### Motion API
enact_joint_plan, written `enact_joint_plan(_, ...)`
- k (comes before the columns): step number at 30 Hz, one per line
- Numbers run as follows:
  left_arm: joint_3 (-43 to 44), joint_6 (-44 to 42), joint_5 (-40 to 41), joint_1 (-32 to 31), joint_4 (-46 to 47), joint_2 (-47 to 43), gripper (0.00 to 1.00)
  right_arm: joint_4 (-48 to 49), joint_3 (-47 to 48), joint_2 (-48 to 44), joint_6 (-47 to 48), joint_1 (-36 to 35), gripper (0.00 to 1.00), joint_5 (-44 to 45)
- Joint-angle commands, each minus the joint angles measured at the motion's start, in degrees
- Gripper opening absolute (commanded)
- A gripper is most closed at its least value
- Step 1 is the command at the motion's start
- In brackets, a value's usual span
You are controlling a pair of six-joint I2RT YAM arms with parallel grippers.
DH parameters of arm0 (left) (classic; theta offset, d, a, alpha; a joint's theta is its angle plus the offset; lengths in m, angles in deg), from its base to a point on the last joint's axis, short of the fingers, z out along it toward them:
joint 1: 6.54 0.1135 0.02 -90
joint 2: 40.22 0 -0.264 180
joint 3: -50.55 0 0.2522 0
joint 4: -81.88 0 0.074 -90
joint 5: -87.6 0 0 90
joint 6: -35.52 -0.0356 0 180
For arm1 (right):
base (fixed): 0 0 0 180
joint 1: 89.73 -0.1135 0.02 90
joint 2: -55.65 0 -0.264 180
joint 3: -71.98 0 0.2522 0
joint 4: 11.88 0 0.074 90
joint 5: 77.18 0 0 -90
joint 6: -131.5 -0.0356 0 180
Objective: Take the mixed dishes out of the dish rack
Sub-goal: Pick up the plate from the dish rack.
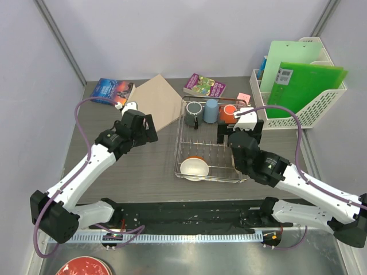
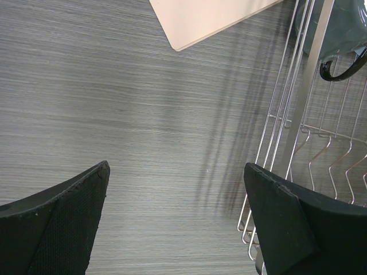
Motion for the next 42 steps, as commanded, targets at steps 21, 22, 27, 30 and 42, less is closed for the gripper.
enact_joint_plan(21,6.28,-3.57,7.29,-4.83,-2.35,1.02,0.99,-1.51,1.8,-7.69,-1.96,0.99,0.94,5.67)
enact_joint_plan(22,6.11,-3.57,7.03,-4.91,-2.18,0.94,0.99,-2.04,1.89,-8.57,-2.4,1.25,0.9,4.17)
enact_joint_plan(27,4.35,-2.43,4.66,-4.91,-0.42,0.59,1.0,-8.62,1.28,-11.66,-10.3,2.4,0.66,-0.85)
enact_joint_plan(30,3.12,-2.08,3.51,-4.91,-0.15,0.23,0.99,-11.88,-0.12,-11.83,-14.17,2.49,0.63,-4.28)
enact_joint_plan(42,0.04,-1.2,2.37,-4.83,0.02,-2.4,1.0,-12.94,-6.19,-8.23,-23.06,2.66,0.63,-9.74)
